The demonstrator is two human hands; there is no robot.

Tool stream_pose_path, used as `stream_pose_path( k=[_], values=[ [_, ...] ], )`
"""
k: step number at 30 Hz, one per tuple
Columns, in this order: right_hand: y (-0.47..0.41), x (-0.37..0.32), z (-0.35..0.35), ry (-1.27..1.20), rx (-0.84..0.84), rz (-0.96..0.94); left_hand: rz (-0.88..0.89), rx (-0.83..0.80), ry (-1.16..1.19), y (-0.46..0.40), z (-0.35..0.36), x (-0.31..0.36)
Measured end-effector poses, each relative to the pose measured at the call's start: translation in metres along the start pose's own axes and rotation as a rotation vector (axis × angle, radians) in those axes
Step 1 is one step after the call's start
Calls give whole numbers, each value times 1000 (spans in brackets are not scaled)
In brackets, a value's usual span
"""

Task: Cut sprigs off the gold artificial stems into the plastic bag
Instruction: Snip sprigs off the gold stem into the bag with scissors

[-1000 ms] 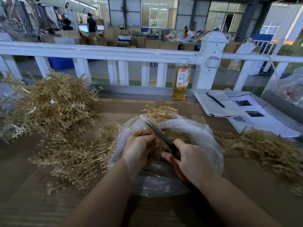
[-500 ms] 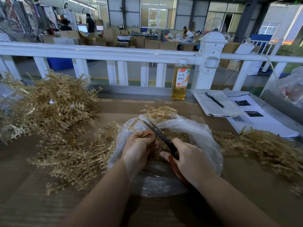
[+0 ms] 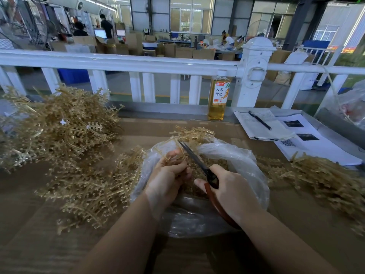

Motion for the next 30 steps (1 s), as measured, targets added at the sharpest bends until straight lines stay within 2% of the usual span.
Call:
stream_pose_path(
  k=[5, 13, 17, 30],
  values=[
    [3, -2, 1, 21, -20, 2, -28, -88, -4, 2, 6, 2],
    [2, -4, -7, -42, -13, 23, -32, 101, 50, -4, -5, -4],
    [5, -6, -3, -26, -44, 9, -57, 121, 96, -4, -5, -3],
    [8, -8, 9, 169, -2, -62, -81, 113, 102, -5, -6, -5]
  ],
)
Point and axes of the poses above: each hand's wrist, its own y-axis away from the middle knuckle, its own z-axis out of the palm, x = y × z, the point moved 8 cm from there along -y, towards the middle knuckle, and after that the axes turned 3 degrees about x, right-handed, at the moved point
